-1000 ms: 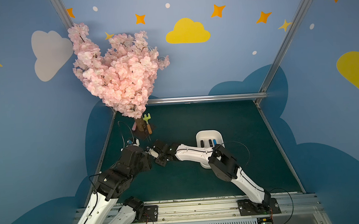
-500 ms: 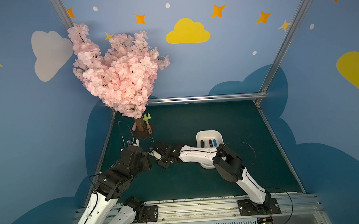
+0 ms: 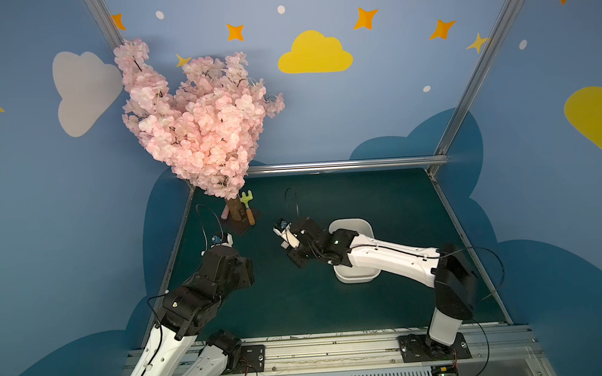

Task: Put the usb flash drive into the storage box
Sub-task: Pick up the USB flash from the center of the board, then place the USB flash in the storage box.

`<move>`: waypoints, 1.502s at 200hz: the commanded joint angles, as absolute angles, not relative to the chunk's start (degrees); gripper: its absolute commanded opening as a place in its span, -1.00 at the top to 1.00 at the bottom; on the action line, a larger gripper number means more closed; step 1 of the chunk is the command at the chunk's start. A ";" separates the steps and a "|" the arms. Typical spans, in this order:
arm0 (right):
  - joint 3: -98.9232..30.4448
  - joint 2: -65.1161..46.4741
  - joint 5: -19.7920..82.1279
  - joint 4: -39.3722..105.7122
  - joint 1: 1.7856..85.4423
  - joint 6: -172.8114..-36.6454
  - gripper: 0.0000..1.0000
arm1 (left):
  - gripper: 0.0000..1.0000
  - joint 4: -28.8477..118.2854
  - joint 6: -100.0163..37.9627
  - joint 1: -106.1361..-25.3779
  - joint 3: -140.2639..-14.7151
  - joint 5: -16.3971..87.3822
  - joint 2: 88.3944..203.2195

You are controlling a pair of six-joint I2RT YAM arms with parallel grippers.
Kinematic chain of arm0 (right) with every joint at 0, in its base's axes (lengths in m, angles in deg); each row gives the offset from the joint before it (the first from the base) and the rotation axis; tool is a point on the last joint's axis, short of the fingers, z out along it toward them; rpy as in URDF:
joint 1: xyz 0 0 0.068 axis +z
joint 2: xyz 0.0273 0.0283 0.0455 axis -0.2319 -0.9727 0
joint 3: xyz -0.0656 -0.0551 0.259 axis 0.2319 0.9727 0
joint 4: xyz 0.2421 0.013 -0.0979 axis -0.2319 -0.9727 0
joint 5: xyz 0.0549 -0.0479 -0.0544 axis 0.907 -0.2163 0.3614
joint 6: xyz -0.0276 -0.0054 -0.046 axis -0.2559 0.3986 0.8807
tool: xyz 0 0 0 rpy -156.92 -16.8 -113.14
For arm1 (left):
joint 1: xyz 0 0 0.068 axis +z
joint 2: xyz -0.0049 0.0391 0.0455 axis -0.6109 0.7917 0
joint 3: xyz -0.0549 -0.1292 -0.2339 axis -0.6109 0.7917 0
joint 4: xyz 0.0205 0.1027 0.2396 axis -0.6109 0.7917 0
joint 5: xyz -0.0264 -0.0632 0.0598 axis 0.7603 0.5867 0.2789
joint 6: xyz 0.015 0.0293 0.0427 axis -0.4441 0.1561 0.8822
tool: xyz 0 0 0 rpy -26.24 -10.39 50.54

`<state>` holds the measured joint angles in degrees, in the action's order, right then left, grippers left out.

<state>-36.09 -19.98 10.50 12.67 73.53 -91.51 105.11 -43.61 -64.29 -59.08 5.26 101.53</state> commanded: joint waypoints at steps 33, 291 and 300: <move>-17.38 -3.53 1.67 9.22 62.28 -103.83 0.76 | -0.30 104.80 -43.43 -64.04 -58.79 5.05 101.71; -16.14 -19.45 6.04 2.35 48.36 -112.67 0.61 | -0.32 105.32 -43.80 -64.11 -58.88 4.61 103.33; -16.41 -19.83 6.38 2.17 48.16 -112.66 0.57 | -0.32 105.25 -43.77 -64.08 -58.88 4.63 103.33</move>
<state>-14.50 -18.37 4.54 3.99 48.92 -113.23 105.15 -43.81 -64.27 -59.02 4.24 103.30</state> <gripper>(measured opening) 0.202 0.658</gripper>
